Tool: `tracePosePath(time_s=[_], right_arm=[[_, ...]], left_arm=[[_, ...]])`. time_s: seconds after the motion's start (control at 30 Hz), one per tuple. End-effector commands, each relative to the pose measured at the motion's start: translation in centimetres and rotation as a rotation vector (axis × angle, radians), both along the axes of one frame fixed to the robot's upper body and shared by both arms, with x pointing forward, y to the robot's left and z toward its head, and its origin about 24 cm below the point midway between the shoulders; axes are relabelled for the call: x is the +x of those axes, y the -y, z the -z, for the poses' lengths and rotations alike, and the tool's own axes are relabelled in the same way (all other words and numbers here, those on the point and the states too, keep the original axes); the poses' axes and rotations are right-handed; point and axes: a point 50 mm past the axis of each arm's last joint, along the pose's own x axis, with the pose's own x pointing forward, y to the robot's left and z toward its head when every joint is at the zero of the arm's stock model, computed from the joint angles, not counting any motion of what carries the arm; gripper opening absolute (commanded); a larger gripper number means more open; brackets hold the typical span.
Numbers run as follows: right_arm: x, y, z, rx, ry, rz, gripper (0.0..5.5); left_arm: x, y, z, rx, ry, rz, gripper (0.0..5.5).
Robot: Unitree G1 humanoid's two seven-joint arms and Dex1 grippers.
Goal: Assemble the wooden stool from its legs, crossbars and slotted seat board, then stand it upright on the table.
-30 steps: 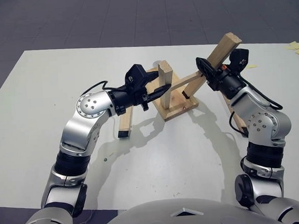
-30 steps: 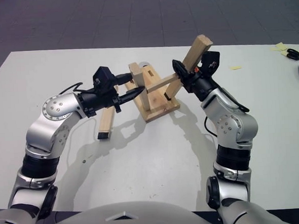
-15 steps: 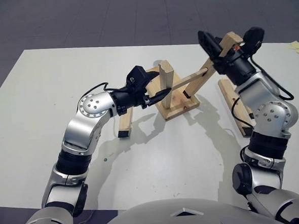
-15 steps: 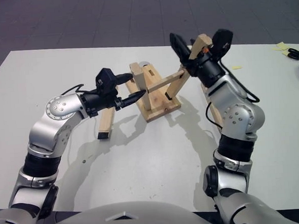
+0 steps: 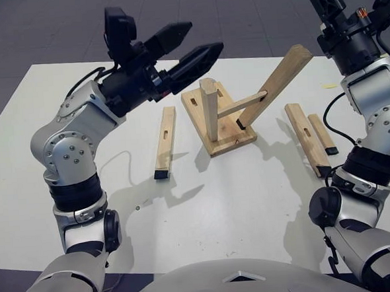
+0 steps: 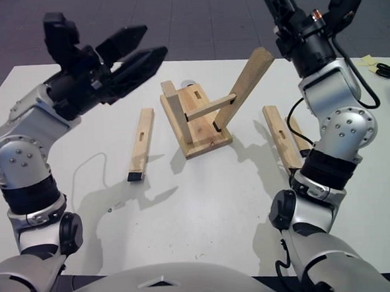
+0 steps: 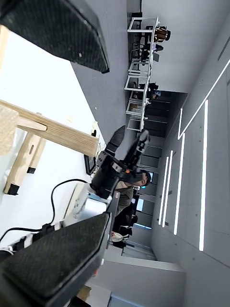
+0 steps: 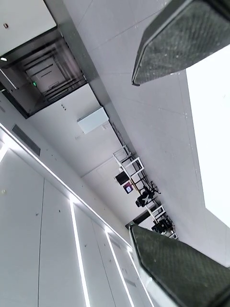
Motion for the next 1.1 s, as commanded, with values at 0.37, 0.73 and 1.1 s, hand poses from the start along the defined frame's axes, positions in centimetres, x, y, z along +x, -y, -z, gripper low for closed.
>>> tracePosePath(time_s=[0.37, 0.73, 1.1], right_arm=[[0.6, -2.3, 4.5, -0.195, -0.206, -0.009, 5.40], [0.2, -4.1, -0.8, 0.000, 0.034, -0.107, 5.40], [-0.7, -8.1, -1.9, 0.105, 0.093, -0.231, 5.40]], left_arm=[[1.4, 1.1, 2.3, 0.092, -0.069, -0.172, 5.39], [2.5, -0.2, 0.9, -0.011, -0.064, -0.247, 5.39], [5.3, 0.3, 1.1, -0.111, -0.191, -0.331, 5.39]])
